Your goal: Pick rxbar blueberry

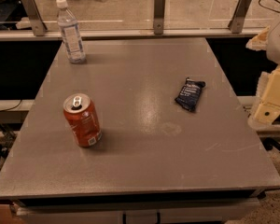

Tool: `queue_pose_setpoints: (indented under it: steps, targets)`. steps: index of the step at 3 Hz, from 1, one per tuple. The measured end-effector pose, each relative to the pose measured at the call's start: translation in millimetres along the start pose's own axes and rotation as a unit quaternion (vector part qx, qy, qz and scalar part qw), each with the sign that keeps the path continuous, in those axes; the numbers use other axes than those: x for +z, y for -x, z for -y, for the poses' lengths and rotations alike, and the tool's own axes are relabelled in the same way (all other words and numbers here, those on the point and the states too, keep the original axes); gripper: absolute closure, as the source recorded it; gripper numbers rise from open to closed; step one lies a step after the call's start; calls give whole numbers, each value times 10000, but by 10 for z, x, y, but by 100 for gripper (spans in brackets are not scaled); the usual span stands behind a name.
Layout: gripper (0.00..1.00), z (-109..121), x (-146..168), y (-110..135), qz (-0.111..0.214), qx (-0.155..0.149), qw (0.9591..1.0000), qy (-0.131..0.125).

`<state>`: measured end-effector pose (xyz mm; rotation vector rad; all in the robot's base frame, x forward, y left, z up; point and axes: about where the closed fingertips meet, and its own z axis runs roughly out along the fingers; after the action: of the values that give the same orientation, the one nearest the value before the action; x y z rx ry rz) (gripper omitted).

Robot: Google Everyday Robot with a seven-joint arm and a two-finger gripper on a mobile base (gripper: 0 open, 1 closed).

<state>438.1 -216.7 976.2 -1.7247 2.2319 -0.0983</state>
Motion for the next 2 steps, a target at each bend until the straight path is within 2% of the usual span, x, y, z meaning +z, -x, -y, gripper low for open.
queue_pose_setpoints:
  steps: [1,2]
  targets:
    - [0,13,4,8,34,-6,10000,-21]
    - [0,145,168,37,305,-14,9995,-69]
